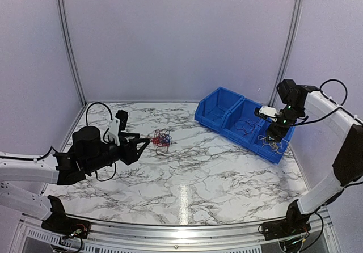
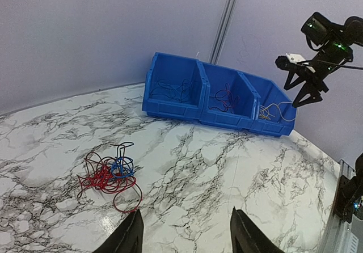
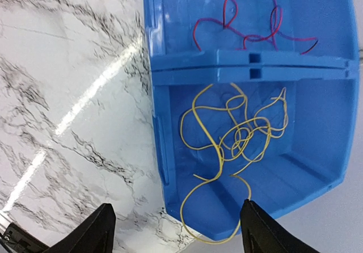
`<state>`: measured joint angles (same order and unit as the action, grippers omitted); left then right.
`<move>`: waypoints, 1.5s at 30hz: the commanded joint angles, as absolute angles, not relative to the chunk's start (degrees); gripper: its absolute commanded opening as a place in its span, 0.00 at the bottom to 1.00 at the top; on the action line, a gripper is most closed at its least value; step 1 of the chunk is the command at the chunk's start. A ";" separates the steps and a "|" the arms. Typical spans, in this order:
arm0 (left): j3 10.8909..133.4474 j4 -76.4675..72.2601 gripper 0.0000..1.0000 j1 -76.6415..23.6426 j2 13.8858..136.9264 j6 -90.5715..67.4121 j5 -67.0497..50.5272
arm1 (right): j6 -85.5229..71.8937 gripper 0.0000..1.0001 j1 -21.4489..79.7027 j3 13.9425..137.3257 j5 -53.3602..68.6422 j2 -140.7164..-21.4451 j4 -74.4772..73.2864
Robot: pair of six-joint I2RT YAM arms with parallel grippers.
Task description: Untangle the cables
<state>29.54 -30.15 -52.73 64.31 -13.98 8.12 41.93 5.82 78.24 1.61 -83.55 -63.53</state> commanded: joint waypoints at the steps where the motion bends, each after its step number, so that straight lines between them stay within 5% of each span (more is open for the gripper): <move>1: 28.53 -31.43 0.54 -53.00 63.21 -15.02 8.57 | 38.85 0.76 5.48 73.93 -6.69 -86.67 -56.59; 9: 27.60 -31.52 0.54 -53.09 63.31 -15.53 8.82 | 39.50 0.75 3.58 73.21 -8.69 -91.03 -50.74; 12: 27.57 -31.49 0.54 -53.17 63.70 -15.72 8.67 | 39.66 0.66 2.90 73.26 -10.04 -93.12 -49.20; 14: 27.50 -31.52 0.54 -53.17 63.68 -15.78 8.68 | 40.02 0.57 2.30 73.59 -9.79 -94.28 -49.05; 18: 27.17 -31.47 0.54 -53.31 63.45 -15.72 8.98 | 40.51 0.05 1.50 75.29 -9.56 -95.33 -48.98; 19: 27.07 -31.51 0.54 -53.26 63.46 -15.74 9.04 | 40.91 0.00 1.49 75.66 -9.82 -95.05 -48.77; 35: 27.26 -32.43 0.54 -54.13 65.52 -17.30 8.88 | 50.32 0.00 0.64 76.35 -20.14 -99.04 -35.74; 45: 28.00 -32.39 0.55 -54.32 66.36 -16.56 10.28 | 46.51 0.57 0.83 80.58 -14.01 -89.30 -46.70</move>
<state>27.66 -30.22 -54.04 65.30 -17.10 8.84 47.99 0.84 76.60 -15.77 -96.44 -42.63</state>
